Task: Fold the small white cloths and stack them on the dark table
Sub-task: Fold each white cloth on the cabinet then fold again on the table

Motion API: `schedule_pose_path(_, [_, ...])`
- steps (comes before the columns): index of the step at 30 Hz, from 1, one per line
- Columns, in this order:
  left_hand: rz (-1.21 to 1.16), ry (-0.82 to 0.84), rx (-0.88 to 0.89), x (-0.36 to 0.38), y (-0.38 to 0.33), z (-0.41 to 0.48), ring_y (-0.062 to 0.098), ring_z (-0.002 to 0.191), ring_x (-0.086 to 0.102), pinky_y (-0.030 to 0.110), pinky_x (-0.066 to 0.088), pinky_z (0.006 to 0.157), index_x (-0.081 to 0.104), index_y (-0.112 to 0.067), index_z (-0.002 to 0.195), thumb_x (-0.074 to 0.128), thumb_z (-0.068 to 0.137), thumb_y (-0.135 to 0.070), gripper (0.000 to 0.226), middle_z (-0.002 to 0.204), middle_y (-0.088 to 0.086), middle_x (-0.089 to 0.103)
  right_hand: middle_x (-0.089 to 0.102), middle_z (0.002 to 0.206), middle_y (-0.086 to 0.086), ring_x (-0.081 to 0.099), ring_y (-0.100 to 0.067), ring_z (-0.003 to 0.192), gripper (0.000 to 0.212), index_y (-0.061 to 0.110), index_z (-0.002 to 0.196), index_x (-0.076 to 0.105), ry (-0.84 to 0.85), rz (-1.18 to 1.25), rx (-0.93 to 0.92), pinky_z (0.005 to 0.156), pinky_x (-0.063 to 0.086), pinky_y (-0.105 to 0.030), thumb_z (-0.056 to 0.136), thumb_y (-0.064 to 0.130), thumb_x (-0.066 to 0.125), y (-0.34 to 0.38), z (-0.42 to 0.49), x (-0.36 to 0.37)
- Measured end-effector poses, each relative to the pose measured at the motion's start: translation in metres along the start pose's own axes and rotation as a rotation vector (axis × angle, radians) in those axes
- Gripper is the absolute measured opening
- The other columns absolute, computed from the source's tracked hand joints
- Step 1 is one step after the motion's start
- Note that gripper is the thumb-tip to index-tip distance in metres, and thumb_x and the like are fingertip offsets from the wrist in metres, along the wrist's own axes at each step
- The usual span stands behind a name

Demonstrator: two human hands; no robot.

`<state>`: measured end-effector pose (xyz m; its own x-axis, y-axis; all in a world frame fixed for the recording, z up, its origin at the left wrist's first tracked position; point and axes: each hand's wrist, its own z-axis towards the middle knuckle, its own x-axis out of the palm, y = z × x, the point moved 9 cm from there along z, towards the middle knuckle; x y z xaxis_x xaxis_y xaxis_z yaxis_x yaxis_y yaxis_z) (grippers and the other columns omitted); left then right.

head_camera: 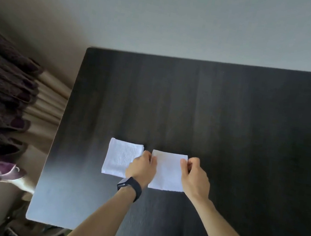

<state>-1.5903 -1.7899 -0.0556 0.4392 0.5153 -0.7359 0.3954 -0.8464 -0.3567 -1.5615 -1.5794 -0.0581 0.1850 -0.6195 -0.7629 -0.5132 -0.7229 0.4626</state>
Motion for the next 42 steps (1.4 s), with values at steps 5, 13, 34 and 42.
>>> schedule_pose_path(5, [0.087, 0.007, 0.034, 0.0, -0.001, 0.01, 0.022, 0.079, 0.062, 0.039, 0.056, 0.075, 0.051, -0.023, 0.098, 0.032, 0.102, -0.05, 0.034, 0.091, -0.001, 0.066, 0.056, 0.072, 0.01, 0.049, -0.005, 0.056, 0.027, 0.026, 0.093, 0.043, -0.064, -0.14, 0.009, 0.045, 0.026, -0.02, 0.101, 0.051, 0.036, 0.003, 0.004, 0.0])
schedule_pose_path(13, [0.142, -0.08, 0.088, -0.015, -0.001, 0.005, 0.02, 0.089, 0.061, 0.029, 0.045, 0.067, 0.047, -0.024, 0.125, 0.04, 0.101, -0.048, 0.035, 0.12, -0.005, 0.059, 0.062, 0.096, 0.014, 0.059, -0.006, 0.075, 0.031, 0.028, 0.108, 0.054, -0.114, 0.0, -0.016, 0.055, 0.041, -0.015, 0.096, 0.055, 0.047, -0.006, 0.009, 0.006])
schedule_pose_path(34, [0.645, -0.025, 0.595, 0.03, -0.009, -0.013, 0.03, 0.147, 0.03, 0.06, 0.02, 0.116, 0.029, -0.023, 0.156, 0.035, 0.094, -0.065, 0.074, 0.162, 0.006, 0.025, 0.037, 0.157, -0.005, 0.04, -0.028, 0.142, 0.062, 0.024, 0.152, 0.033, -0.093, -0.342, -0.272, 0.109, 0.039, -0.047, 0.099, 0.056, 0.022, -0.002, -0.029, 0.01])
schedule_pose_path(42, [0.553, 0.063, 0.851, 0.041, -0.192, -0.129, 0.022, 0.153, -0.006, 0.055, -0.002, 0.122, 0.007, -0.039, 0.156, 0.023, 0.101, -0.057, 0.061, 0.166, -0.007, 0.001, 0.029, 0.159, 0.011, 0.017, -0.01, 0.149, 0.052, 0.037, 0.15, 0.033, -0.359, -0.028, 0.001, 0.119, 0.021, -0.036, 0.1, 0.047, 0.042, -0.105, -0.129, -0.164])
